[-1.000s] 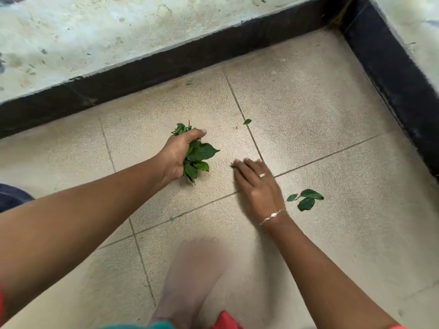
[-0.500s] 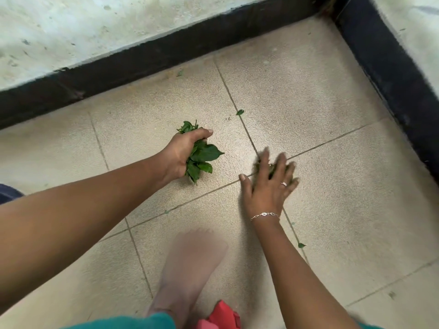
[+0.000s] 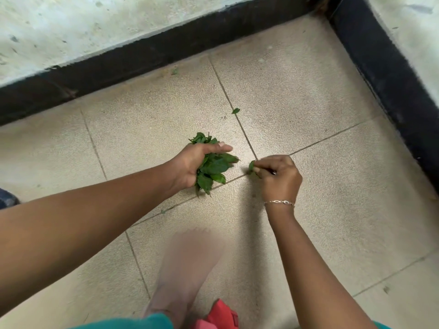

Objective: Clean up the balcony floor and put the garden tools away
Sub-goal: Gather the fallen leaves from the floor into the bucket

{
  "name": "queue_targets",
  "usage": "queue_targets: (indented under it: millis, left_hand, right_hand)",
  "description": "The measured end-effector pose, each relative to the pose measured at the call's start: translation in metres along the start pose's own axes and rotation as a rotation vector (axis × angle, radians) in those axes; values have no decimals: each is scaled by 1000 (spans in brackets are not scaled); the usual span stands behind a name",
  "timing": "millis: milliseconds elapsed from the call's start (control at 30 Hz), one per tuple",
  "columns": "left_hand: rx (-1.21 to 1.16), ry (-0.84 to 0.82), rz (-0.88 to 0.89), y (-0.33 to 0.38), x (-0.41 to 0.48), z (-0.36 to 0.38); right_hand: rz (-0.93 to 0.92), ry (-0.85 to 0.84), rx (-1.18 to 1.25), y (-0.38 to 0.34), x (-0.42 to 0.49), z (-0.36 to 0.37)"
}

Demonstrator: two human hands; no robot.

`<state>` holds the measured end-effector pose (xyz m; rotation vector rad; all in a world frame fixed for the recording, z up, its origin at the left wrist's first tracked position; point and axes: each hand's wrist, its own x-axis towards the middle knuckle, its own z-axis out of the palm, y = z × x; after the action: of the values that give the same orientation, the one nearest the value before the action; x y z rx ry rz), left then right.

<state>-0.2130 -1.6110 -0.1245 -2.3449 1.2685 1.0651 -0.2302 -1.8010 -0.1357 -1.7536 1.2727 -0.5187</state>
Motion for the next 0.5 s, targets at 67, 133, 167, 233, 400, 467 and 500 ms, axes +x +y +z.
queue_targets:
  millis: [67, 133, 167, 233, 400, 467, 500]
  left_hand:
    - [-5, 83, 57, -5, 1, 4]
    - [-67, 103, 60, -2, 2, 8]
    - [-95, 33, 42, -1, 1, 2]
    - [-78, 33, -37, 2, 3, 0]
    - [-230, -49, 91, 4, 1, -10]
    - [-614, -57, -38, -16, 42, -51]
    - [-916, -87, -43, -27, 64, -85]
  right_hand:
    - [7, -18, 152, -18, 0, 14]
    - [17, -51, 242, -32, -3, 27]
    - [10, -57, 237, -36, -4, 31]
    - [-110, 2, 110, -42, -6, 37]
    - [-294, -103, -156, -44, 7, 34]
    - [-345, -292, -184, -47, 15, 31]
    - [-365, -438, -180, -51, 20, 29]
